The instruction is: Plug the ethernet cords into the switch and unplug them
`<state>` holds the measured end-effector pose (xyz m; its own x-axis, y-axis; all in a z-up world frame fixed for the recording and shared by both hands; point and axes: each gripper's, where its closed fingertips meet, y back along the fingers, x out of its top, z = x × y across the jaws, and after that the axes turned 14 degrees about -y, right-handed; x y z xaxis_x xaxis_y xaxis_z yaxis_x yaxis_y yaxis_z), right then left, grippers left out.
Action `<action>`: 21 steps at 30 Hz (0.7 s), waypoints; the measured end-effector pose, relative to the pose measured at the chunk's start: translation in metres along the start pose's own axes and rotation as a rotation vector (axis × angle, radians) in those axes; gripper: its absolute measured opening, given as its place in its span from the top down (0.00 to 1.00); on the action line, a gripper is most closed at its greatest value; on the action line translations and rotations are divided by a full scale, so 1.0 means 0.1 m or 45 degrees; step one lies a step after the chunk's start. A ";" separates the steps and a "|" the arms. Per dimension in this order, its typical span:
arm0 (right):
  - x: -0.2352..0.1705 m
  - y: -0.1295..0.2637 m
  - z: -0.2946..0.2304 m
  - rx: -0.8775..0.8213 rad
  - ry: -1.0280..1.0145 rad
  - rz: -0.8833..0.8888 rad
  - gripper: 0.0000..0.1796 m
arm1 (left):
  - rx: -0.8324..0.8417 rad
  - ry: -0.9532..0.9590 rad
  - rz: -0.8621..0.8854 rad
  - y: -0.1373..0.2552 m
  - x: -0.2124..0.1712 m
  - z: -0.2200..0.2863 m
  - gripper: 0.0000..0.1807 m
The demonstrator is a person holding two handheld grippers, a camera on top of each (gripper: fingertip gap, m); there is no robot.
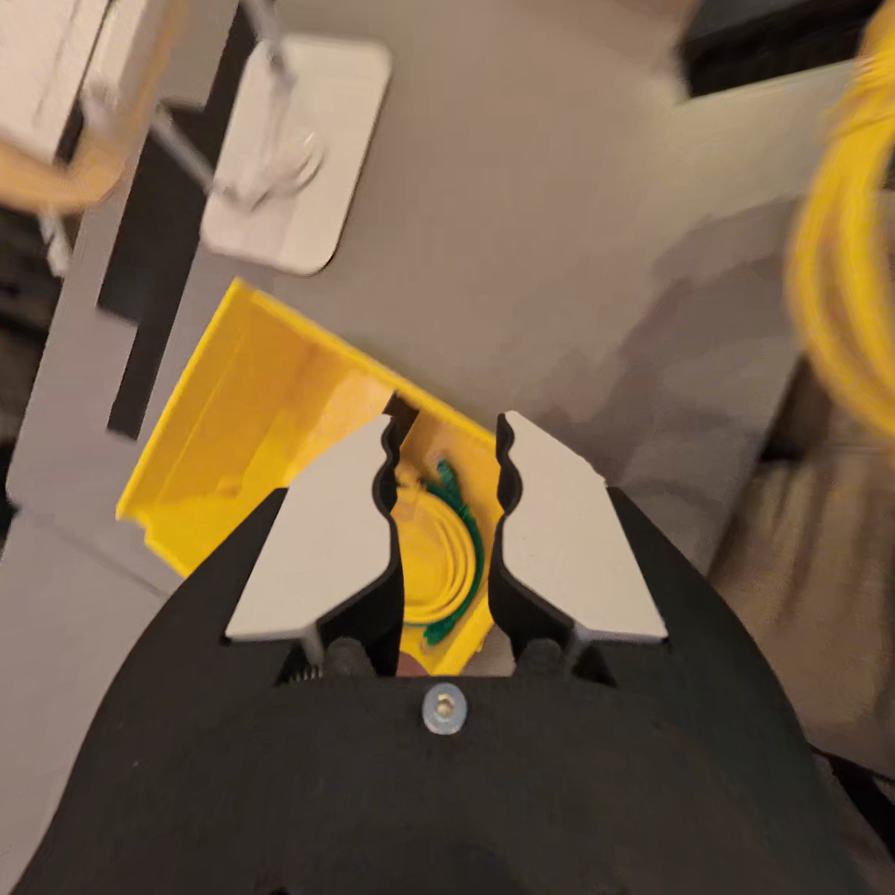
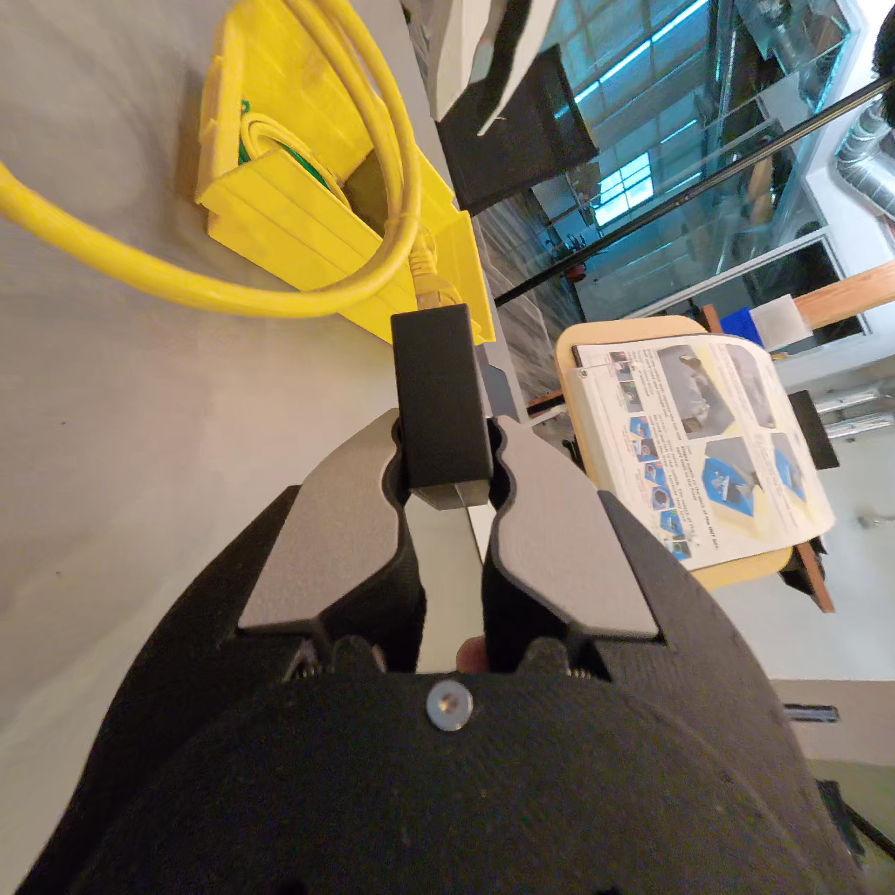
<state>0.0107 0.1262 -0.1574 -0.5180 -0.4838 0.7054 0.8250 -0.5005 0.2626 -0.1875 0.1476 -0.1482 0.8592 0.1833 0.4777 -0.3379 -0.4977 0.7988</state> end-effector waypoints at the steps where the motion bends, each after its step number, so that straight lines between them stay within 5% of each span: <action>1: -0.01 -0.01 -0.01 0.008 0.000 -0.001 0.84 | 0.019 0.061 -0.052 -0.06 -0.18 -0.02 0.80; 10: 0.02 -0.02 -0.06 0.023 0.010 -0.005 0.84 | -0.033 0.428 -0.410 -0.90 -1.30 0.17 0.76; 16: 0.00 -0.03 -0.07 0.035 -0.005 0.001 0.84 | -0.090 0.560 -0.381 -1.17 -1.42 0.32 0.85; 21: -0.02 -0.01 -0.04 0.032 -0.027 0.006 0.84 | -0.056 0.652 -0.247 -1.03 -1.34 0.22 0.90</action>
<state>0.0095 0.1246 -0.1620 -0.5093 -0.4708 0.7204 0.8331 -0.4796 0.2755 -0.2596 0.1562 -0.3028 0.6144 0.6627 0.4282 -0.2171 -0.3798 0.8992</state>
